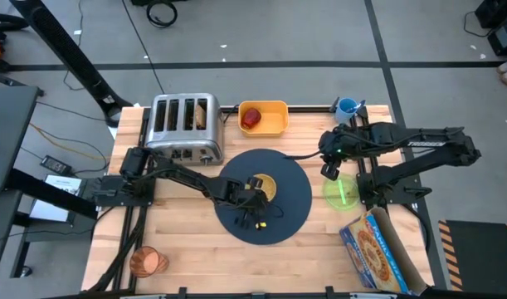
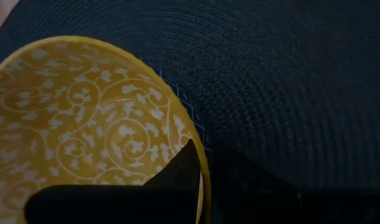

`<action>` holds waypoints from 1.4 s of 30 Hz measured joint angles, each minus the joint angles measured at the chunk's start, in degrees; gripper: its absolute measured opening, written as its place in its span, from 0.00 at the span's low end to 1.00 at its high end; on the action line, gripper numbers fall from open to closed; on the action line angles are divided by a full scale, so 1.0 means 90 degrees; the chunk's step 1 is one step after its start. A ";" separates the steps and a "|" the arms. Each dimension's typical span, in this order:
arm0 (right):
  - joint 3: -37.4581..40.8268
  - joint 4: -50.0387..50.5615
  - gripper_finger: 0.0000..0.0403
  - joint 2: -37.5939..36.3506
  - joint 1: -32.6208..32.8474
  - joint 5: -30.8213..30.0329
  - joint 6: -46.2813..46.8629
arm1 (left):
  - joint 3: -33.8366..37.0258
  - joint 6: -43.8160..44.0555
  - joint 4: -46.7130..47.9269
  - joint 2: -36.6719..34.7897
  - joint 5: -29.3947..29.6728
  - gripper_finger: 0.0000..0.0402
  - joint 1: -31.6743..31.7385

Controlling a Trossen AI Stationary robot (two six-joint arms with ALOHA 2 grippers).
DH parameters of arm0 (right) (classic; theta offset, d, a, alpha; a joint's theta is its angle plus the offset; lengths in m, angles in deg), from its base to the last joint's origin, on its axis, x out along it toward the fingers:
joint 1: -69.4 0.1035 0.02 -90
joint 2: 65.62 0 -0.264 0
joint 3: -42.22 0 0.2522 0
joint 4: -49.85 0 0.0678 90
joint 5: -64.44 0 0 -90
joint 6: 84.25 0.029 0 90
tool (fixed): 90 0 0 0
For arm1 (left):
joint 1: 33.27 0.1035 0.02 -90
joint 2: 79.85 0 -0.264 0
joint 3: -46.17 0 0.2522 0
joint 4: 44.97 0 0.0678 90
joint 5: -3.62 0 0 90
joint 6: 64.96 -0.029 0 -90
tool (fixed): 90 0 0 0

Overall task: Arrange a breakfast setting
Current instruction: Put the yellow bowl on the center of the table mat, then put the green plate on the table mat to the bottom left of the yellow bowl

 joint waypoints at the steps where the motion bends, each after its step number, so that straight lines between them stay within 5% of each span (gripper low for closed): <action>1: 0.0000 0.0000 0.32 0.0044 0.0000 0.0000 0.0000 | 0.0002 0.0000 0.0000 0.0000 0.0025 0.11 0.0002; 25: 0.0000 -0.0160 0.32 0.0158 0.0000 -0.0002 -0.0185 | -0.0741 -0.0525 0.1111 0.0258 0.0080 0.06 0.0136; 34: 0.0000 -0.0147 0.34 0.0179 0.0002 0.0211 0.0261 | -0.0765 -0.0111 0.1195 0.0294 0.0184 0.19 0.0114; 42: 0.0000 -0.0017 0.36 0.0632 -0.0077 0.0178 0.1788 | -0.0781 0.0389 0.1529 -0.0156 0.0196 0.34 0.0092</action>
